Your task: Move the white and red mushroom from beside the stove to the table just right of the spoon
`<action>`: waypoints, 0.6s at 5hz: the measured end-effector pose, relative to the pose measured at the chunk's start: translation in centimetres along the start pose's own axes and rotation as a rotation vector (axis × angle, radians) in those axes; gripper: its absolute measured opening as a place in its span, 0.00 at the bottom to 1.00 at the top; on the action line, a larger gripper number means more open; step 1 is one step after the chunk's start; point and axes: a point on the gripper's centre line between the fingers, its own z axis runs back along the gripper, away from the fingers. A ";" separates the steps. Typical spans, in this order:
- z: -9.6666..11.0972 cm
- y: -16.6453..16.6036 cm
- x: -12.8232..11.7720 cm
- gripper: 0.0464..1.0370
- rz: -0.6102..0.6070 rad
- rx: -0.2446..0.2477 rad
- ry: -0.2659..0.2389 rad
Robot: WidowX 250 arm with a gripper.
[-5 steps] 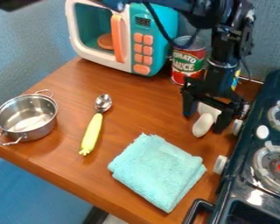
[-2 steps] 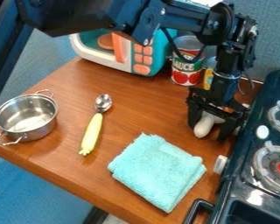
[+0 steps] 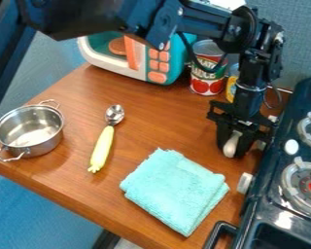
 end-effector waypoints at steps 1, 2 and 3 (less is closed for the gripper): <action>0.2 0.0 -0.8 0.30 0.009 -0.014 -0.004; 1.4 0.6 -2.0 0.28 0.022 -0.019 -0.035; 4.4 2.3 -3.4 0.28 0.085 -0.012 -0.109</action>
